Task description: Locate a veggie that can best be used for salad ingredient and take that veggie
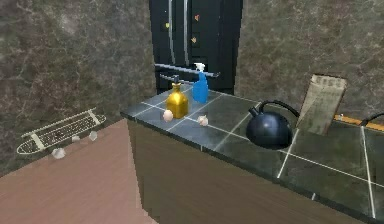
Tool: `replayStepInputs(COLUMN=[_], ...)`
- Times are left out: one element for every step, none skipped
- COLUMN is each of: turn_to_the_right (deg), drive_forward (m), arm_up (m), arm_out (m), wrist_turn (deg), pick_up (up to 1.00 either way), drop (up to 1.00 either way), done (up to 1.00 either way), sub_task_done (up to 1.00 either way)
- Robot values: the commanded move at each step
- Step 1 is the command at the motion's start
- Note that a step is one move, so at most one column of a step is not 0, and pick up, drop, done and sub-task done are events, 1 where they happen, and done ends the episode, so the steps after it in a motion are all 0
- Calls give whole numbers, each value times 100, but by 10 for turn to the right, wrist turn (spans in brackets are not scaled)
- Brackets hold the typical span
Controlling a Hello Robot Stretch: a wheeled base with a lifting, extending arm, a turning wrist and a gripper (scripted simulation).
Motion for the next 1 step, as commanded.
replayStepInputs(turn_to_the_right=[0], drive_forward=[0], arm_up=[0], arm_out=[0], wrist_turn=[0], pick_up=[0], drop=[0], done=[100], sub_task_done=[0])
